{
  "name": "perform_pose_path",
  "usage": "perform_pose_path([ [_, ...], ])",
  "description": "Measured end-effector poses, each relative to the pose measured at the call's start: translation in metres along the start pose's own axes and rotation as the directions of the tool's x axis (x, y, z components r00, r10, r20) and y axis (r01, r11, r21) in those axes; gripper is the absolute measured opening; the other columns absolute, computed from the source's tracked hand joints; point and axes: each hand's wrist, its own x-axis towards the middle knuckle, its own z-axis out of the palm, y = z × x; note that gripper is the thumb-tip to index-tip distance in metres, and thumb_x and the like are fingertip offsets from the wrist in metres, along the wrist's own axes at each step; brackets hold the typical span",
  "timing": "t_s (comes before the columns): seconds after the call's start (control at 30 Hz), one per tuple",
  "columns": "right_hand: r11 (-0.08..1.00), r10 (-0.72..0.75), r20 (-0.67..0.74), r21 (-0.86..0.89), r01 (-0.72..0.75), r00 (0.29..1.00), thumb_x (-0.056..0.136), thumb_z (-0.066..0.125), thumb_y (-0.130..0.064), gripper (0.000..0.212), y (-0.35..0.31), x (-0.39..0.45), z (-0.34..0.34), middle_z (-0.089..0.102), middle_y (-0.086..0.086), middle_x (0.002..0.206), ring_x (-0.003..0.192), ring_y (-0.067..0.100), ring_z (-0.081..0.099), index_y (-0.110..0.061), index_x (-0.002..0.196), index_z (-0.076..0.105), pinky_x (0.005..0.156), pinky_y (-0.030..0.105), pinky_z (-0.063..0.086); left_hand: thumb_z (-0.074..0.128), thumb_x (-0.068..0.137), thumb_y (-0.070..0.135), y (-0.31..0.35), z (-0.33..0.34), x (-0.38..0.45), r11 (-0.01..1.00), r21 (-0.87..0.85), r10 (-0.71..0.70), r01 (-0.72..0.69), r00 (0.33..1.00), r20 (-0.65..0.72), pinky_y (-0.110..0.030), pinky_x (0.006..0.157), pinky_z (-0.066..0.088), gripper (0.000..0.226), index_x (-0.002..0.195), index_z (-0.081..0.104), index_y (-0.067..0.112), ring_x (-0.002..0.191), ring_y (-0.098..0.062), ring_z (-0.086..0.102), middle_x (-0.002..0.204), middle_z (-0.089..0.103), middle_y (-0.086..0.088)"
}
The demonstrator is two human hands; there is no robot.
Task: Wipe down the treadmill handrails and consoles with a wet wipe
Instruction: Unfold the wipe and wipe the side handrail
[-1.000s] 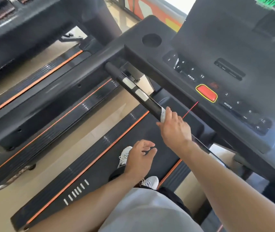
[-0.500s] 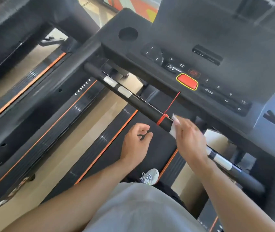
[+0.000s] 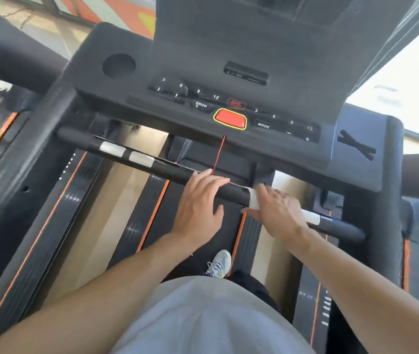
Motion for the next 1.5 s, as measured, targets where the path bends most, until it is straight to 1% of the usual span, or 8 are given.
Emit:
perform_pose_path([
  [0.27,0.976,0.217,0.007,0.001,-0.217,0.976,0.088,0.066,-0.037,0.025,0.021,-0.016,0.007,0.07,-0.003,0.097,0.093,0.026,0.069,-0.022,0.101,0.051,0.076,0.035,0.042,0.074,0.077,0.018,0.0,0.017,0.041,0.903,0.344,0.134,-0.258,0.929,0.345,-0.042,0.127,0.007,0.081,0.151,0.04,0.02,0.125,-0.023,0.051,0.129,0.059,0.003],
  [0.43,0.936,0.349,-0.073,-0.011,-0.351,0.934,0.079,0.074,-0.057,0.068,0.035,-0.048,0.026,0.057,0.008,0.128,0.121,0.03,0.05,-0.012,0.126,0.058,0.111,0.043,0.032,0.076,0.082,0.042,-0.021,0.008,0.062,0.881,0.356,0.144,-0.311,0.894,0.425,-0.039,0.124,0.018,0.061,0.137,0.055,0.024,0.116,-0.022,0.059,0.12,0.067,0.004],
  [0.67,0.974,0.085,-0.314,0.225,-0.013,0.946,0.088,0.057,-0.047,0.089,-0.068,-0.018,0.036,0.033,0.011,0.162,0.153,0.03,0.025,-0.002,0.158,0.026,0.127,0.049,0.012,0.08,0.078,0.039,-0.03,0.005,0.056,0.881,0.307,0.245,-0.36,0.902,0.355,-0.04,0.119,0.028,0.055,0.126,0.063,0.019,0.109,-0.021,0.064,0.11,0.07,0.004],
  [0.9,0.992,0.066,-0.267,0.118,-0.036,0.961,0.106,0.031,-0.057,0.064,0.019,-0.045,0.034,0.059,0.005,0.134,0.119,0.029,0.057,-0.011,0.147,0.045,0.105,0.043,0.04,0.075,0.08,0.054,-0.021,0.004,0.067,0.924,0.278,0.126,-0.263,0.894,0.43,-0.032,0.106,0.033,0.05,0.121,0.059,0.03,0.098,-0.016,0.061,0.104,0.068,0.011],
  [1.1,0.986,0.166,-0.126,0.023,-0.164,0.978,0.083,0.078,-0.03,0.041,0.016,-0.025,0.031,0.066,0.0,0.1,0.092,0.025,0.064,-0.015,0.115,0.058,0.081,0.038,0.048,0.078,0.078,0.051,-0.024,0.01,0.061,0.908,0.31,0.17,-0.283,0.923,0.344,-0.032,0.097,0.038,0.043,0.113,0.065,0.03,0.093,-0.016,0.064,0.096,0.07,0.012],
  [1.27,0.979,0.17,-0.322,0.163,-0.122,0.931,0.076,0.072,-0.008,0.022,-0.06,0.024,0.026,0.066,0.001,0.08,0.073,0.027,0.065,-0.014,0.093,0.059,0.067,0.039,0.048,0.081,0.074,0.042,-0.021,0.011,0.062,0.897,0.342,0.164,-0.28,0.929,0.331,-0.033,0.095,0.041,0.038,0.103,0.063,0.025,0.09,-0.018,0.065,0.091,0.069,0.008],
  [1.4,0.981,0.189,-0.417,0.124,-0.15,0.889,0.089,0.037,-0.01,0.022,-0.046,0.007,0.036,0.061,0.001,0.075,0.068,0.027,0.059,-0.014,0.089,0.059,0.066,0.04,0.045,0.084,0.074,0.039,-0.019,0.007,0.064,0.905,0.331,0.127,-0.267,0.913,0.388,-0.033,0.102,0.038,0.069,0.135,0.054,0.027,0.103,-0.017,0.065,0.108,0.071,0.013],
  [1.5,0.94,0.327,-0.401,0.05,-0.336,0.856,0.074,0.059,-0.001,0.016,0.03,-0.033,0.047,0.061,0.002,0.072,0.068,0.029,0.059,-0.015,0.083,0.057,0.067,0.038,0.039,0.083,0.077,0.042,-0.016,0.004,0.067,0.928,0.295,0.091,-0.226,0.908,0.408,-0.03,0.103,0.037,0.088,0.152,0.037,0.03,0.11,-0.015,0.061,0.12,0.067,0.017],
])
